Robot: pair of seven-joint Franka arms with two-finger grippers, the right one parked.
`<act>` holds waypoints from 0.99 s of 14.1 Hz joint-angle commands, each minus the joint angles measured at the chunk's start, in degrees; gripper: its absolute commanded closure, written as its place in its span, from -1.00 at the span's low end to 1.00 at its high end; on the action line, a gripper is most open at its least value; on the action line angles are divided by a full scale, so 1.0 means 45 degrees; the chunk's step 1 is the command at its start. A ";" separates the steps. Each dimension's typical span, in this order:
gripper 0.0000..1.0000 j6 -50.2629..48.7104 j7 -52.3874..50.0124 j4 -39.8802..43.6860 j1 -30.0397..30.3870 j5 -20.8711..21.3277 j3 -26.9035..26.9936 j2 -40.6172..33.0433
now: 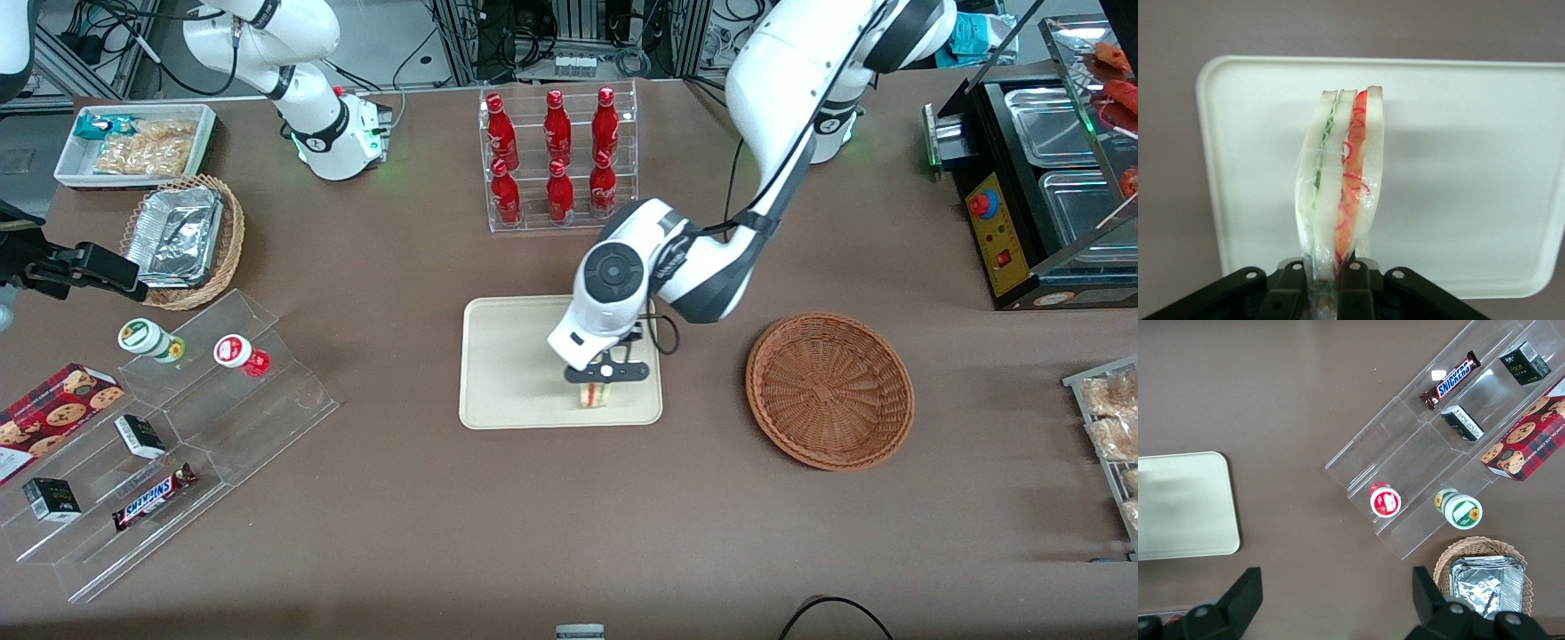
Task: Place sandwich from basket to tray
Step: 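Lift the sandwich and carry it over the cream tray, then lower the sandwich onto the tray and open the left gripper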
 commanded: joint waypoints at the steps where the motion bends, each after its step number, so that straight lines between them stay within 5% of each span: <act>1: 0.88 -0.0414 -0.0801 0.0937 -0.0492 -0.0023 0.0080 0.0599; 8: 0.73 -0.0062 -0.1565 0.1016 -0.0962 0.0055 0.0080 0.1147; 9: 0.56 -0.0062 -0.1546 0.0996 -0.0962 0.0036 0.0061 0.1147; 10: 0.13 -0.0062 -0.1526 0.0958 -0.0942 0.0035 0.0061 0.1147; 11: -0.99 -0.0062 -0.1410 0.0899 -0.0942 0.0035 0.0061 0.1128; 14: -1.00 -0.0140 -0.1390 0.0899 -0.0923 0.0113 0.0100 0.0914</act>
